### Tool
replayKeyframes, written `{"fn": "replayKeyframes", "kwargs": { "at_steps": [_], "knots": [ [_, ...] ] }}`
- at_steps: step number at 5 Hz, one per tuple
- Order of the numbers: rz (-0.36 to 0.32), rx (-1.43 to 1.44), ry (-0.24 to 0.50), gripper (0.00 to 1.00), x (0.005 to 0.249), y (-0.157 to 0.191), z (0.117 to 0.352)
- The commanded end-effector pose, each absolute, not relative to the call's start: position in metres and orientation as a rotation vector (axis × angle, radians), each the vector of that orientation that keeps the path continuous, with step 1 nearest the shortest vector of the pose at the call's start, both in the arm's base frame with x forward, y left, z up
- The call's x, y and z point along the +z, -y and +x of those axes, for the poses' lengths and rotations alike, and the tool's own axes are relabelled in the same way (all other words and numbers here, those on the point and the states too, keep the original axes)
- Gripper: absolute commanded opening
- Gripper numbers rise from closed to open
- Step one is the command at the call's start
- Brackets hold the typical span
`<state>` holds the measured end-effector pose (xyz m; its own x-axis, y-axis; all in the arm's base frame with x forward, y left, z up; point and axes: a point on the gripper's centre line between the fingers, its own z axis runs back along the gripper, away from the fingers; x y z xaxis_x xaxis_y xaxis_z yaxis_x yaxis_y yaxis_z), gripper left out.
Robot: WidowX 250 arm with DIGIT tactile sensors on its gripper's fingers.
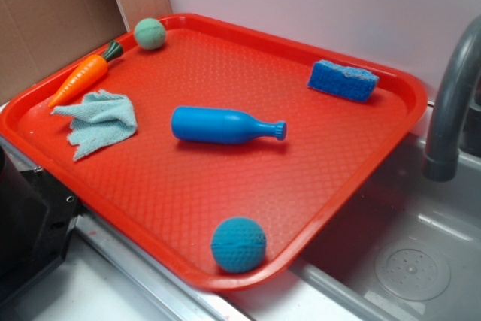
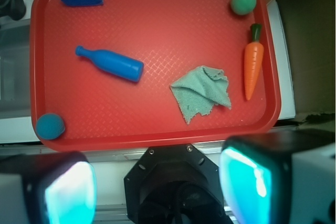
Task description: Grab the blue ball.
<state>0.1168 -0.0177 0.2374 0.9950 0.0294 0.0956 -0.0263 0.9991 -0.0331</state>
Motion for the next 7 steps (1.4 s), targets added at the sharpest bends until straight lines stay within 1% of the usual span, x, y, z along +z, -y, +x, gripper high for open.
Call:
{"fn": "replayKeyframes", "kwargs": {
  "at_steps": [1, 2, 3, 4, 6, 7],
  "knots": [
    [-0.032, 0.028, 0.096, 1.00, 0.237, 0.018, 0.117],
    [-0.027, 0.215, 0.092, 1.00, 0.194, 0.053, 0.126],
    [-0.152, 0.467, 0.076, 1.00, 0.173, 0.104, 0.141],
    [-0.281, 0.535, 0.029, 1.00, 0.169, 0.135, 0.139],
    [-0.281, 0.535, 0.029, 1.00, 0.169, 0.135, 0.139],
    [-0.245, 0.518, -0.001, 1.00, 0.125, 0.155, 0.156]
  ]
}}
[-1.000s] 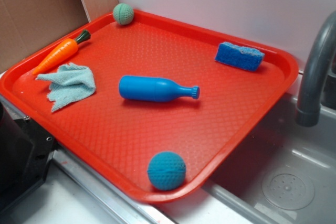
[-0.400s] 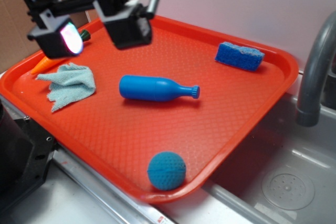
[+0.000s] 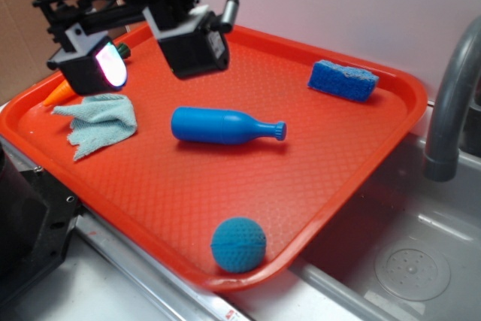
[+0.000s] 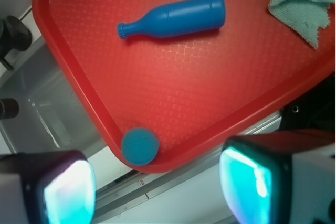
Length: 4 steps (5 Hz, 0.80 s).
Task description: Grab the blue ball.
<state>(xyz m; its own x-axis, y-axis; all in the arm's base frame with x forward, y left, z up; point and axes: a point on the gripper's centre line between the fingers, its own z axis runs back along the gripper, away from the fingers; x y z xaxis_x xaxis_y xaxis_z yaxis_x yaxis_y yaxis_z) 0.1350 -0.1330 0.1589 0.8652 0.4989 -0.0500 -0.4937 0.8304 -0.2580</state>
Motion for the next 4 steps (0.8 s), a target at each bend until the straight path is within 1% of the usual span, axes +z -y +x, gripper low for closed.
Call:
{"fn": "replayKeyframes", "kwargs": {
  "at_steps": [1, 2, 3, 4],
  "knots": [
    [-0.241, 0.515, -0.071, 1.00, 0.091, 0.171, 0.156],
    [-0.221, 0.515, -0.144, 1.00, 0.071, 0.177, 0.151],
    [-0.202, 0.514, -0.187, 1.00, 0.064, 0.178, 0.143],
    [-0.207, 0.477, -0.214, 1.00, 0.056, 0.188, 0.143]
  ]
}}
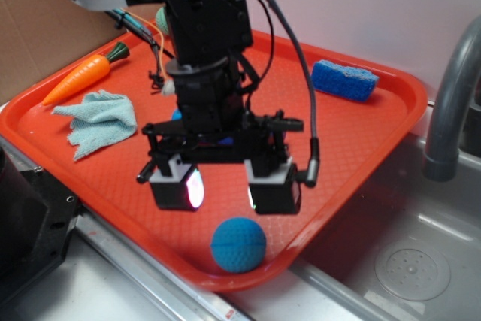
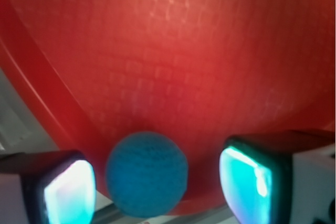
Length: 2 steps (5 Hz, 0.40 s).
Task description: Grab the blue ball.
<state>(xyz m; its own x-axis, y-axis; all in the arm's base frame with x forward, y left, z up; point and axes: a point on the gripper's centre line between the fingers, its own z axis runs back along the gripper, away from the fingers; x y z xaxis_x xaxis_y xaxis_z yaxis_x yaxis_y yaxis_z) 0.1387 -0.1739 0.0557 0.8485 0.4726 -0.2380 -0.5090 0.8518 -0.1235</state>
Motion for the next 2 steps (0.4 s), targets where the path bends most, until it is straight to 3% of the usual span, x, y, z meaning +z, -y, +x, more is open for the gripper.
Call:
{"fn": "replayKeyframes", "kwargs": {
  "at_steps": [1, 2],
  "knots": [
    [-0.186, 0.429, -0.254, 1.00, 0.041, 0.197, 0.141],
    [-0.163, 0.399, -0.264, 1.00, 0.027, 0.203, 0.141]
  ]
}}
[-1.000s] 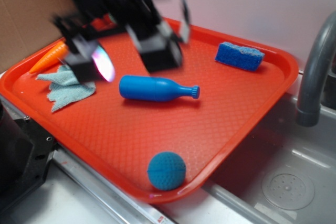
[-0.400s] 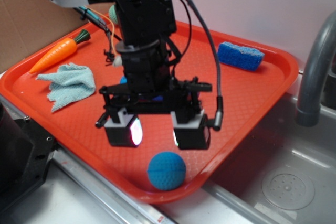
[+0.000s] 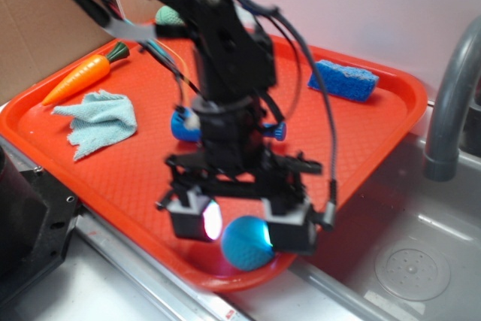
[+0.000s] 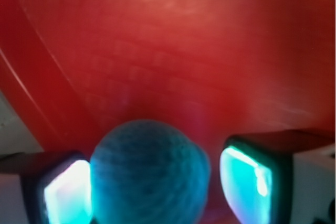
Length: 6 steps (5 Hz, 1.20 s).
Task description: Grab the blue ball.
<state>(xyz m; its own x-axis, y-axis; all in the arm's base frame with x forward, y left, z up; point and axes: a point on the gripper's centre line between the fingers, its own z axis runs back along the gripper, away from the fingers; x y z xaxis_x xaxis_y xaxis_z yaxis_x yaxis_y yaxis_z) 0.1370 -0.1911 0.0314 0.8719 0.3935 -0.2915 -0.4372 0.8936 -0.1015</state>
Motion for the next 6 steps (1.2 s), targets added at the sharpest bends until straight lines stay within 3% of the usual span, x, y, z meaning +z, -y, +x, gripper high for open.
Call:
{"fn": "replayKeyframes", "kwargs": {
  "at_steps": [1, 2, 3, 4, 6],
  "knots": [
    [-0.173, 0.369, -0.213, 0.00, 0.037, 0.204, 0.146],
    [-0.193, 0.281, -0.137, 0.00, 0.070, 0.192, 0.152],
    [-0.172, 0.210, 0.028, 0.00, 0.121, 0.169, 0.160],
    [-0.120, 0.203, 0.107, 0.00, 0.155, 0.147, 0.167],
    [0.070, 0.210, 0.077, 0.00, 0.184, 0.089, 0.171]
  ]
}}
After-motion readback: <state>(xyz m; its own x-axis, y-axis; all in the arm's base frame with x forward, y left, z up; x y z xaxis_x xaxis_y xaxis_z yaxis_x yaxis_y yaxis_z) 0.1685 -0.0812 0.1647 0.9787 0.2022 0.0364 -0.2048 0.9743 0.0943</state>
